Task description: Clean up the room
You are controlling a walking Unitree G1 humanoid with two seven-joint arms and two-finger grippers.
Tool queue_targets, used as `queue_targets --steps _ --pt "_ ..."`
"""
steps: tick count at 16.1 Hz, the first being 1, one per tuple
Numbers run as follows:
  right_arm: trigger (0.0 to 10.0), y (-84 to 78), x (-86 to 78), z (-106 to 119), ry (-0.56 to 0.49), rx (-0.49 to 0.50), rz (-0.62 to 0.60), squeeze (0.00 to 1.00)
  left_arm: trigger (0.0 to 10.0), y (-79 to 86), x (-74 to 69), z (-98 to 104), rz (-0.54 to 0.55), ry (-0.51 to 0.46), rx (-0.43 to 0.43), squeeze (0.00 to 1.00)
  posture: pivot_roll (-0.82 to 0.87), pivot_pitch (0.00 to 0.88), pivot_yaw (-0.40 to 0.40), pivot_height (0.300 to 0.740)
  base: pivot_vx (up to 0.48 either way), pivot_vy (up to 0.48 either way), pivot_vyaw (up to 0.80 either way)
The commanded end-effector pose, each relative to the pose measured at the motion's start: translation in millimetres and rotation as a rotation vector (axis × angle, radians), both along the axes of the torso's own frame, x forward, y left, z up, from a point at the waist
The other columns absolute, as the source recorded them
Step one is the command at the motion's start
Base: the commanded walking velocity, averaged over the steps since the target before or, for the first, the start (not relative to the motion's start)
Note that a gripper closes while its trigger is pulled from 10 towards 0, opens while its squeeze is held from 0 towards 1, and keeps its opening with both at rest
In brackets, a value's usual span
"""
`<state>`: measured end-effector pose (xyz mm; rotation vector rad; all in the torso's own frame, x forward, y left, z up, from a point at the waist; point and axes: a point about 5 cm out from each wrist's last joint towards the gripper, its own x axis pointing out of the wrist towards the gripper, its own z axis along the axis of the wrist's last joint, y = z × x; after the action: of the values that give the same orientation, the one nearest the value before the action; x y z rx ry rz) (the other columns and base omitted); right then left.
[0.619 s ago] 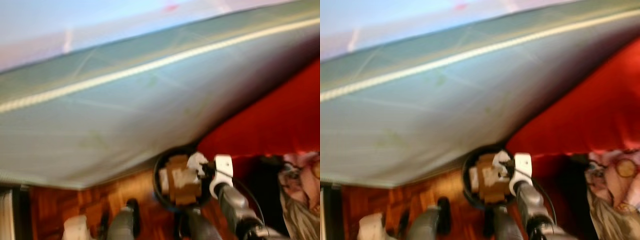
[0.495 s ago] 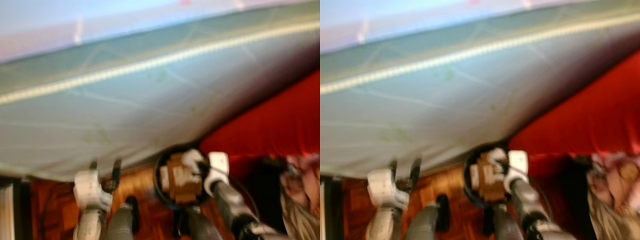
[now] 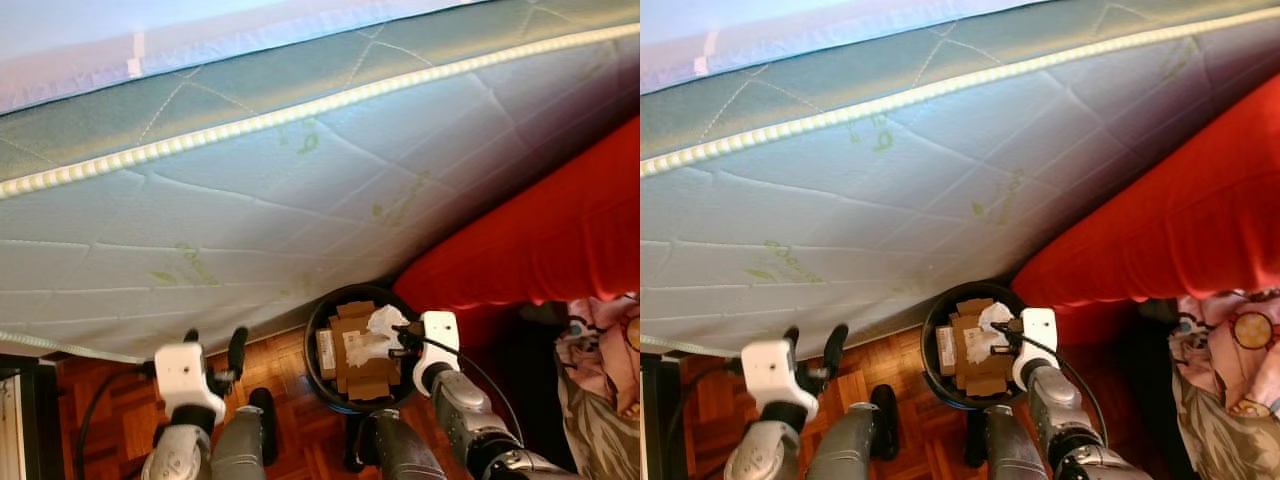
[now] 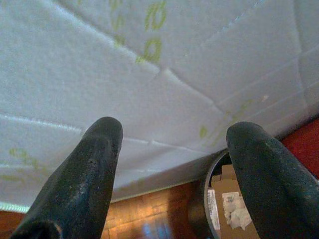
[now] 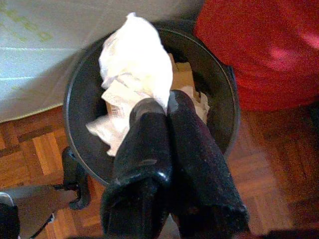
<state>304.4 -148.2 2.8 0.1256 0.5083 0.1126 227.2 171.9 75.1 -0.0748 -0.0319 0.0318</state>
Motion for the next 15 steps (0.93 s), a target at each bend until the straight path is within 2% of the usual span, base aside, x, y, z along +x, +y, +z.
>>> queue_targets --steps 1,6,7,8,9,15 --pt "10.0 -2.0 -14.6 -15.1 0.069 -0.001 -0.004 0.0 10.0 -0.1 -6.1 -6.6 -0.007 0.055 0.028 0.0 0.19 0.487 -0.062 0.695 0.0 0.0 0.0" --pt "10.0 -3.0 -20.3 -20.6 0.097 -0.004 -0.004 0.0 10.0 -5.2 -6.2 -2.5 -0.029 0.067 0.041 0.0 0.19 0.495 -0.064 0.695 0.0 0.0 0.0" --pt "10.0 -3.2 -20.7 -20.9 0.097 0.002 -0.005 0.09 10.0 -6.0 -6.8 -2.5 -0.032 0.071 0.04 0.0 0.19 0.499 -0.063 0.695 0.0 0.0 0.0" --pt "10.0 -3.3 -21.1 -21.2 0.098 0.006 -0.004 0.59 10.0 -6.4 -7.5 -2.3 -0.034 0.074 0.041 0.0 0.19 0.503 -0.064 0.695 0.0 0.0 0.0" --pt "10.0 -3.4 -21.3 -21.3 0.101 0.009 -0.001 0.99 10.0 -6.3 -8.0 -2.6 -0.033 0.078 0.04 0.0 0.19 0.505 -0.065 0.695 0.0 0.0 0.0" --pt "10.0 -3.0 -23.3 -23.2 0.116 0.02 0.015 1.0 10.0 -8.6 -9.6 -3.6 -0.037 0.09 0.036 0.0 0.18 0.508 -0.066 0.695 0.0 0.0 0.0"
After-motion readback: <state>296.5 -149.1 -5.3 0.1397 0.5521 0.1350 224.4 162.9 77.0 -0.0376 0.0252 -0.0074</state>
